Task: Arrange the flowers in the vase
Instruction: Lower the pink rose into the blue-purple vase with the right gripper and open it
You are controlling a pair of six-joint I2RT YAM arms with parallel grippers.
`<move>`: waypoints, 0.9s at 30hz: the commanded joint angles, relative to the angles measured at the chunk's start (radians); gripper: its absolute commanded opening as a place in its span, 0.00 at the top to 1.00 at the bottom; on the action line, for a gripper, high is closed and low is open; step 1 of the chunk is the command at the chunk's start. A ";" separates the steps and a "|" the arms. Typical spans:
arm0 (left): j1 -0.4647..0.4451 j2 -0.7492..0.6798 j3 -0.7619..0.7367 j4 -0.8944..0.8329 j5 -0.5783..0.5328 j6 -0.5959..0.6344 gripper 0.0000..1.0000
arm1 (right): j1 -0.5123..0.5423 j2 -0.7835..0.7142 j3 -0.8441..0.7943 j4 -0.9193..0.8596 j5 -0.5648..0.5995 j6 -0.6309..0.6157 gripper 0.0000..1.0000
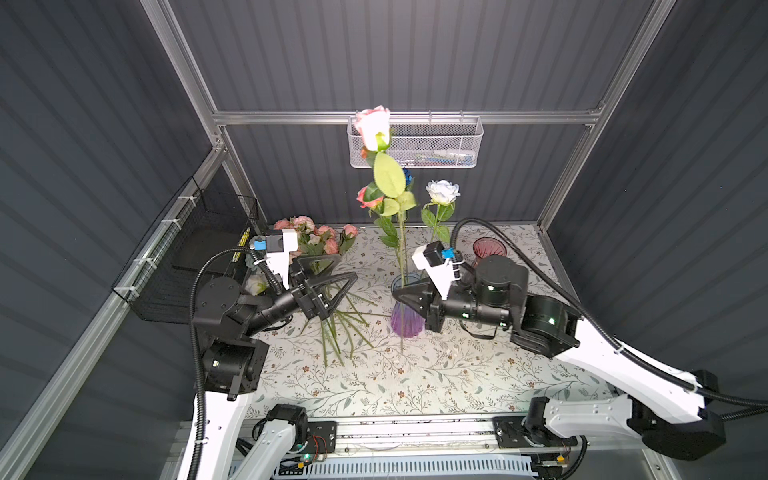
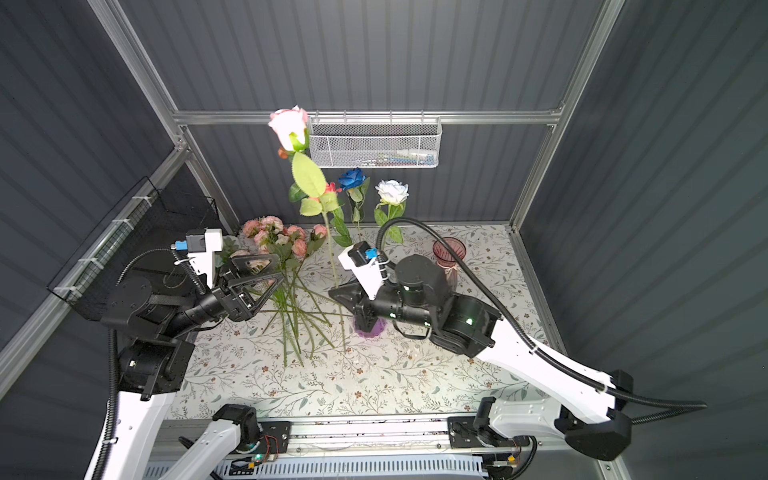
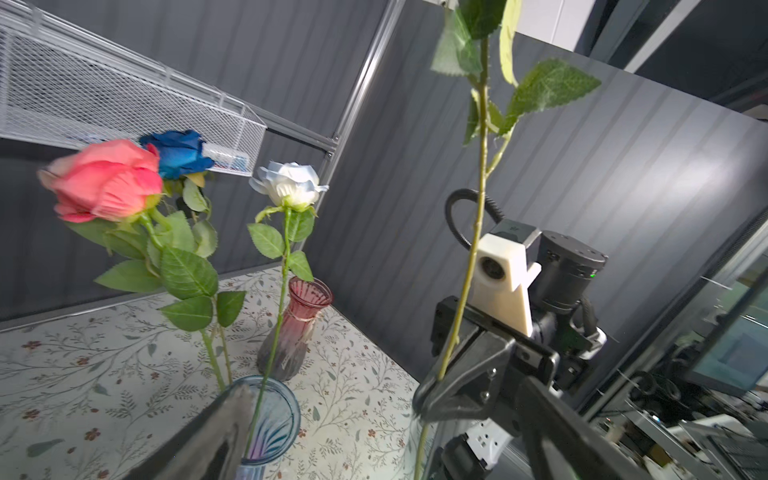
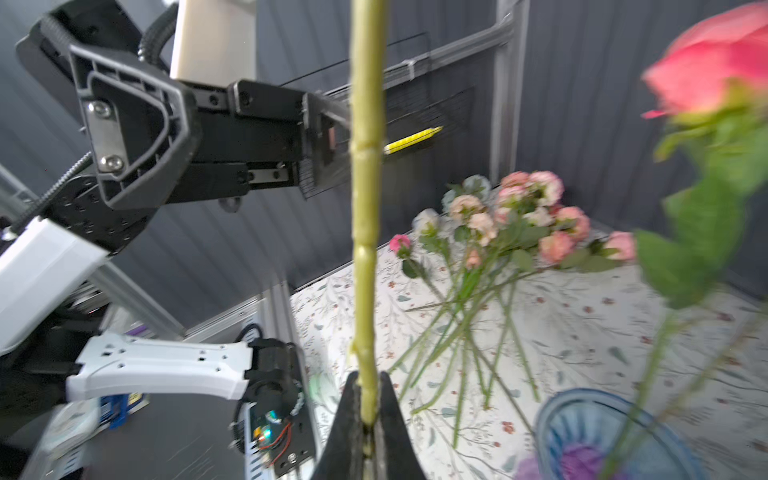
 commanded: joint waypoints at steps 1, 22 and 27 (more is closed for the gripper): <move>-0.002 -0.059 -0.062 -0.069 -0.136 0.059 0.00 | -0.012 -0.046 -0.024 0.066 0.206 -0.118 1.00; -0.003 -0.117 -0.212 -0.161 -0.240 0.059 0.00 | -0.114 0.268 -0.158 0.489 0.328 -0.301 1.00; -0.002 -0.100 -0.237 -0.173 -0.270 0.048 0.01 | -0.114 0.228 -0.268 0.467 0.335 -0.195 0.88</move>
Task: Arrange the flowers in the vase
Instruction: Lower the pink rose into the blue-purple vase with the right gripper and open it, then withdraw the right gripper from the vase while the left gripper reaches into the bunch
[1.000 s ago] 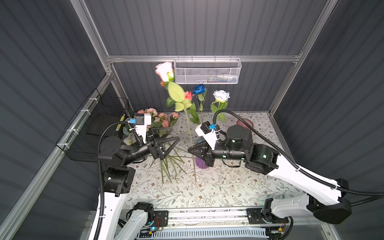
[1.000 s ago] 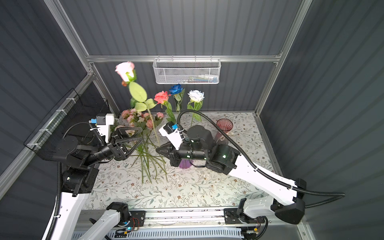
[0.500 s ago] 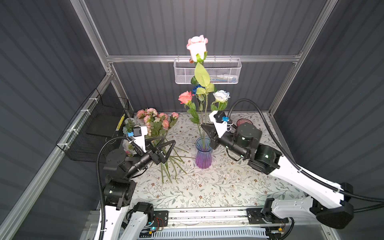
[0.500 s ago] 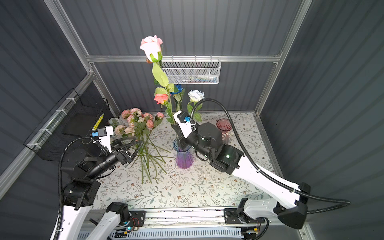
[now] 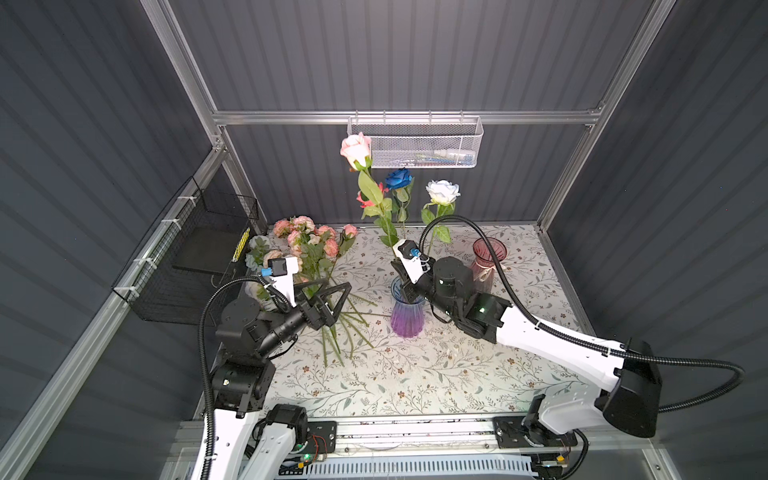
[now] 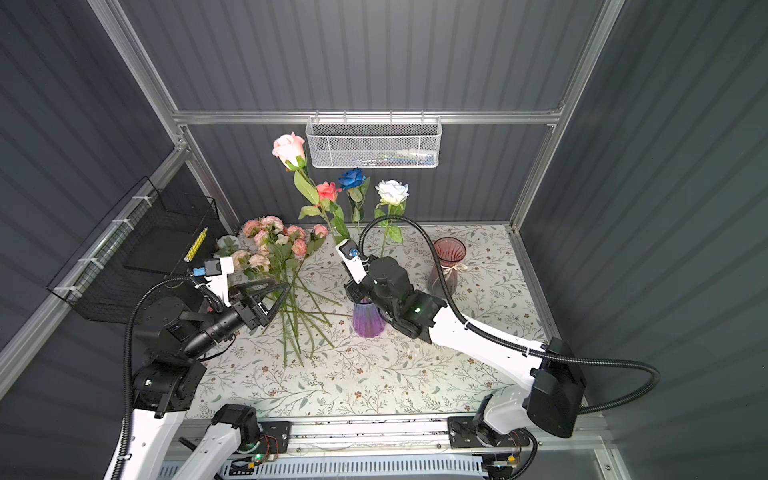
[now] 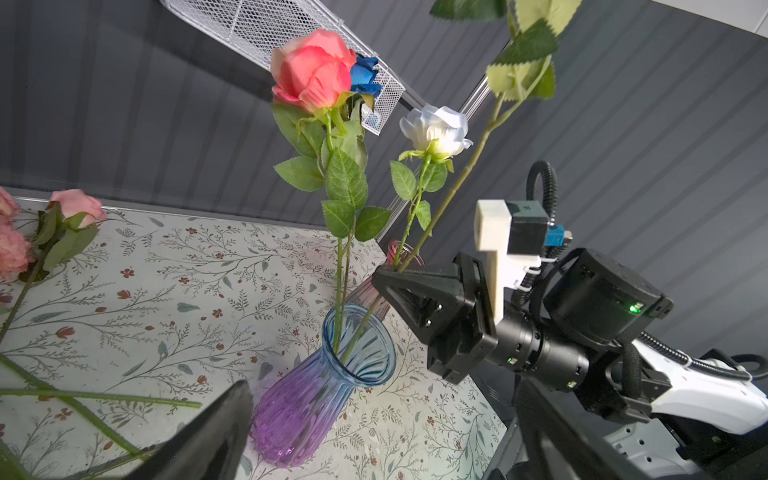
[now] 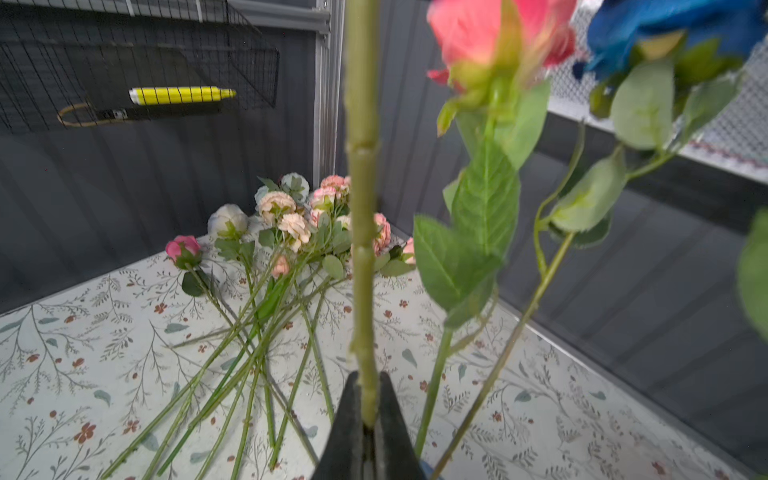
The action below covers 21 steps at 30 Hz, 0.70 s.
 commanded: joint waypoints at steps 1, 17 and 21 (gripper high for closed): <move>-0.002 0.013 -0.016 -0.033 -0.041 0.011 0.00 | -0.003 -0.050 -0.043 0.006 0.010 0.086 0.76; -0.001 0.083 -0.056 -0.249 -0.362 -0.048 0.11 | 0.000 -0.435 -0.203 -0.048 -0.165 0.335 0.35; -0.001 0.215 -0.087 -0.240 -0.404 -0.055 0.27 | 0.002 -0.520 -0.250 -0.050 -0.184 0.361 0.36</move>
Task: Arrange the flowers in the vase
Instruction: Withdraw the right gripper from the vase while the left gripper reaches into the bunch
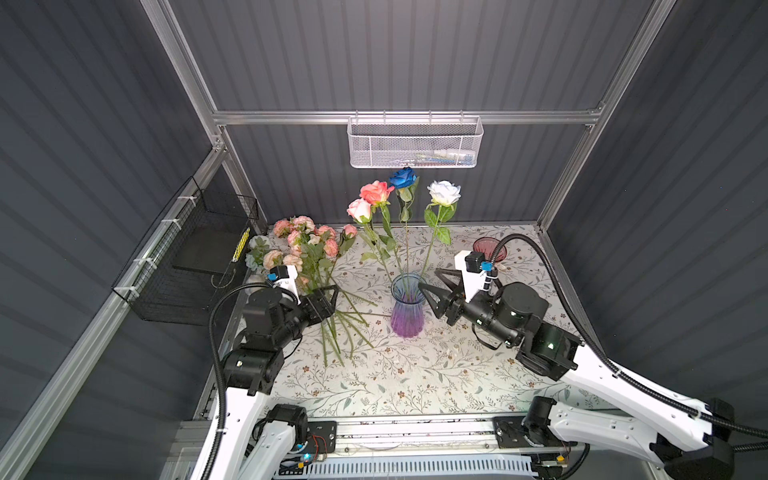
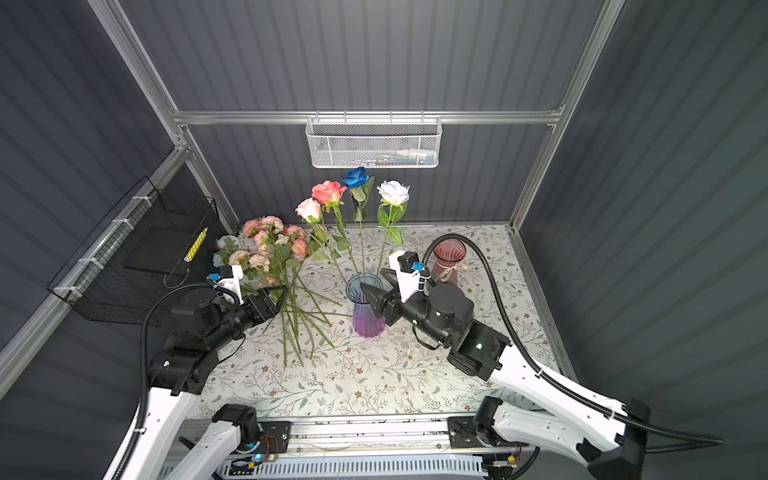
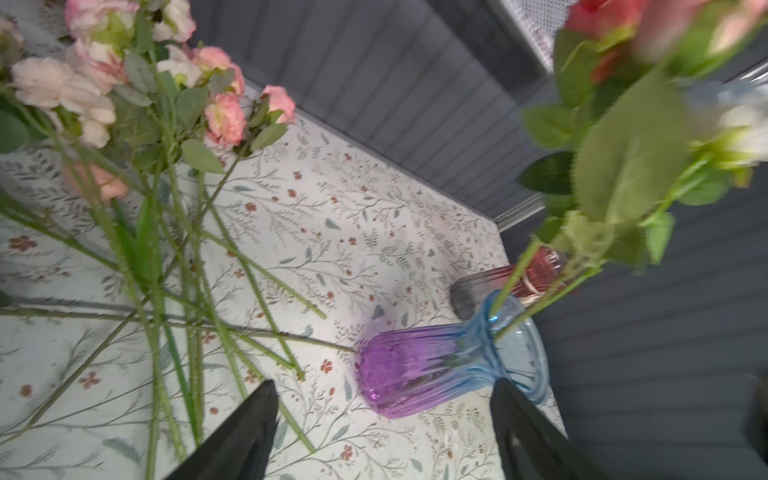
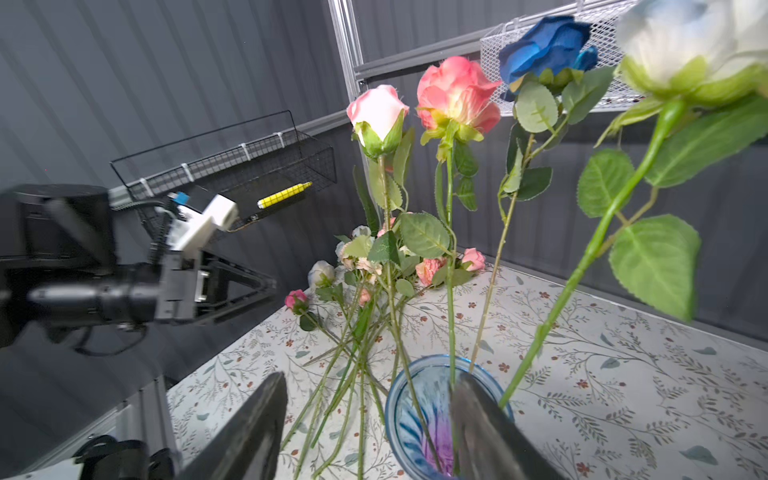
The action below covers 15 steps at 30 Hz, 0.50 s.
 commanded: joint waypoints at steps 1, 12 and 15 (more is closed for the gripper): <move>-0.001 0.114 -0.034 -0.022 -0.070 -0.004 0.31 | 0.002 -0.053 -0.039 -0.001 -0.042 0.045 0.37; 0.039 0.546 -0.057 0.289 -0.172 -0.017 0.52 | 0.003 -0.128 -0.071 -0.059 -0.035 0.041 0.39; 0.059 0.642 -0.019 0.338 -0.207 -0.010 0.58 | 0.003 -0.143 -0.078 -0.071 -0.030 0.039 0.39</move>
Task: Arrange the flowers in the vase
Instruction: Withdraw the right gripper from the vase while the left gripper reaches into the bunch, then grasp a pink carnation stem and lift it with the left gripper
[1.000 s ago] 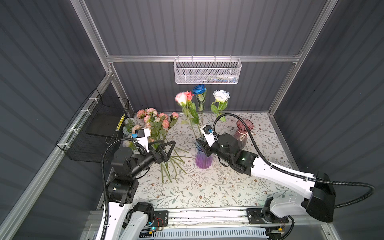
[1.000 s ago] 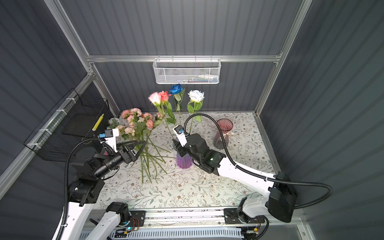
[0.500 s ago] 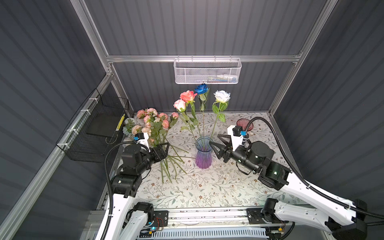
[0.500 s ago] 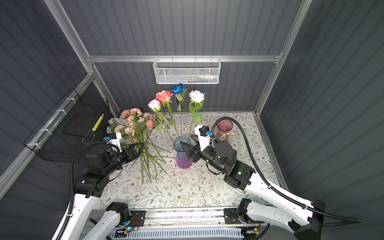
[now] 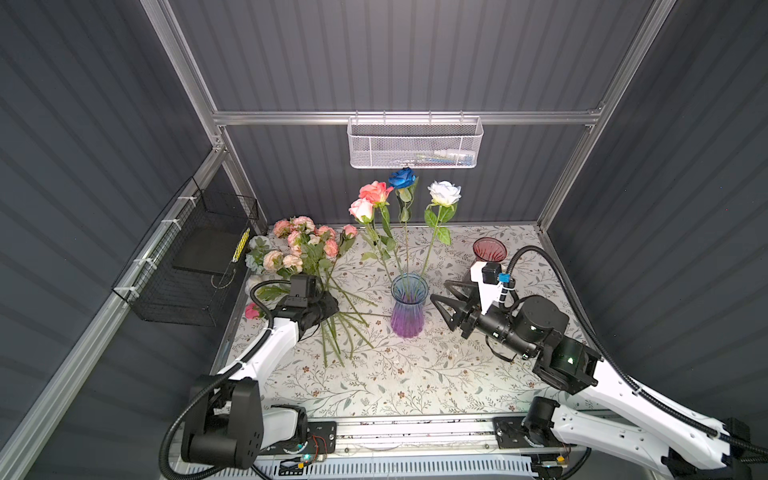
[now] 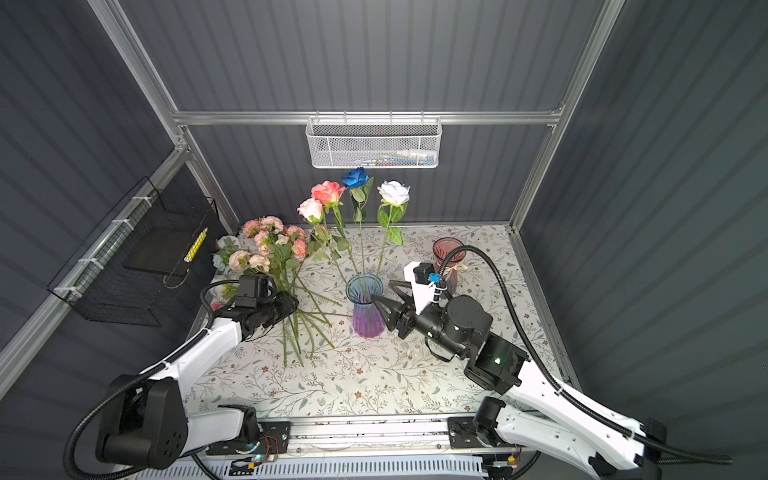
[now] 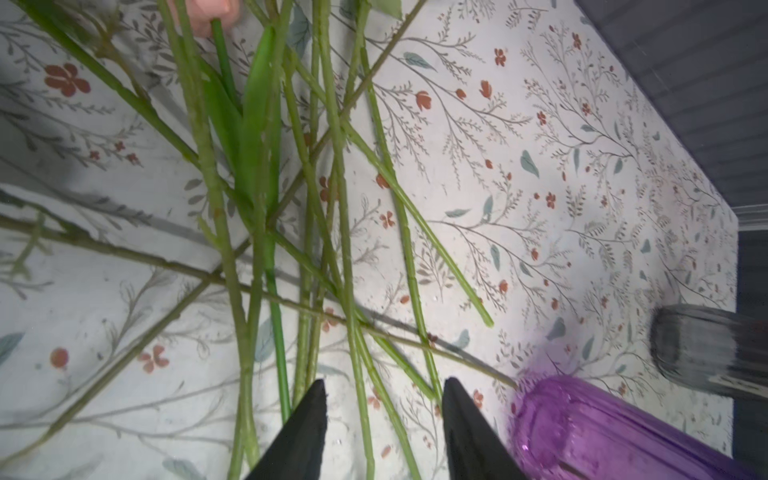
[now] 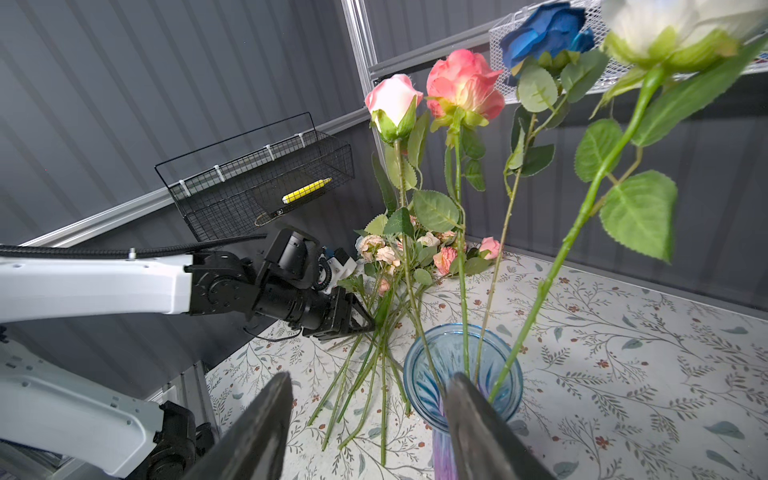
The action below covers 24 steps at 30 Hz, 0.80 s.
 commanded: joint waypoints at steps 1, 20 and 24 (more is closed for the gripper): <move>0.020 0.083 0.062 0.107 -0.070 0.011 0.59 | 0.002 -0.026 -0.016 -0.019 0.006 -0.002 0.39; 0.035 0.378 0.261 0.125 -0.139 0.051 0.69 | 0.001 -0.075 -0.034 -0.053 0.048 -0.024 0.38; 0.035 0.428 0.289 0.119 -0.148 0.062 0.73 | 0.001 -0.081 -0.032 -0.057 0.054 -0.024 0.38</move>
